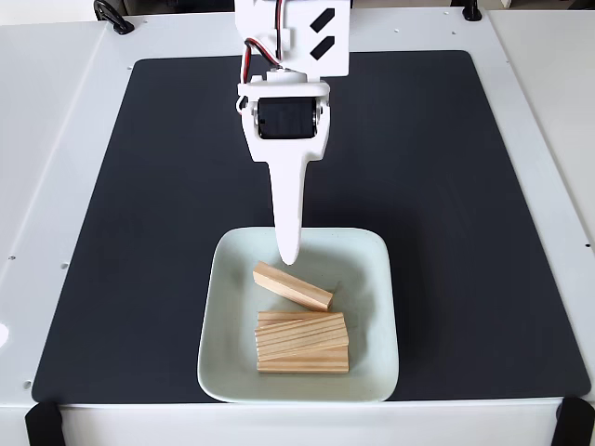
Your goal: Pick up the wooden block and place them on the plate.
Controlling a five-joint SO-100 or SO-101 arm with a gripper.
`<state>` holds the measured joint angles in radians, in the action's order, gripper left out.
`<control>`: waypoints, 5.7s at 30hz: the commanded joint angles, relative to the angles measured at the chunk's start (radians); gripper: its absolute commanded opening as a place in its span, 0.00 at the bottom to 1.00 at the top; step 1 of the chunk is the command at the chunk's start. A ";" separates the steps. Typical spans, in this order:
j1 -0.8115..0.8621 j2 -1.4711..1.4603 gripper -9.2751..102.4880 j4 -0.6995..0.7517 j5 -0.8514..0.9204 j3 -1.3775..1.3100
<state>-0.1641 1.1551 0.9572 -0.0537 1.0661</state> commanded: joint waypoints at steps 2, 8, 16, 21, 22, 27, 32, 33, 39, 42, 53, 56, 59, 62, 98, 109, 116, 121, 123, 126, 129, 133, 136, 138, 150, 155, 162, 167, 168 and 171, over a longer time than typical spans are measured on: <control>-0.008 0.104 0.41 -0.012 0.002 0.026; -0.032 0.216 0.16 -0.012 0.002 0.135; -0.051 0.359 0.08 -0.014 -0.012 0.141; -0.077 0.502 0.08 -0.021 -0.014 0.184; -0.077 0.529 0.08 -0.044 -0.014 0.207; -0.077 0.670 0.08 -0.278 -0.014 0.414; -0.075 0.824 0.08 -0.511 -0.014 0.637; -0.075 0.857 0.08 -0.538 -0.014 0.670; -0.074 1.078 0.08 -0.640 -0.014 0.825; -0.064 1.190 0.08 -0.670 -0.014 0.896; -0.061 1.601 0.08 -0.727 -0.014 1.201; -0.061 1.707 0.08 -0.727 -0.014 1.289; -0.048 1.810 0.08 -0.727 -0.014 1.370; -0.026 1.916 0.08 -0.727 -0.014 1.448; 0.052 2.221 0.08 -0.336 0.002 2.105; 0.052 2.220 0.08 -0.183 0.000 2.102; 0.054 2.215 0.08 -0.183 0.000 2.097; 0.052 2.214 0.08 -0.183 0.000 2.095; 0.052 2.214 0.08 -0.183 0.000 2.095; 0.052 2.214 0.08 -0.183 0.000 2.095; 0.052 2.214 0.08 -0.183 0.000 2.095; 0.052 2.214 0.08 -0.183 0.000 2.095; 0.052 2.214 0.08 -0.183 0.000 2.095; 0.052 2.214 0.08 -0.183 0.000 2.095; 0.052 2.214 0.08 -0.183 0.000 2.095; 0.052 2.214 0.08 -0.183 0.000 2.095; 0.052 2.214 0.08 -0.183 0.000 2.095; 0.052 2.214 0.08 -0.183 0.000 2.095; 0.052 2.214 0.08 -0.183 0.000 2.095; 0.052 2.214 0.08 -0.183 0.000 2.095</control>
<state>-0.1074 3.3671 0.7701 -0.0614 3.1631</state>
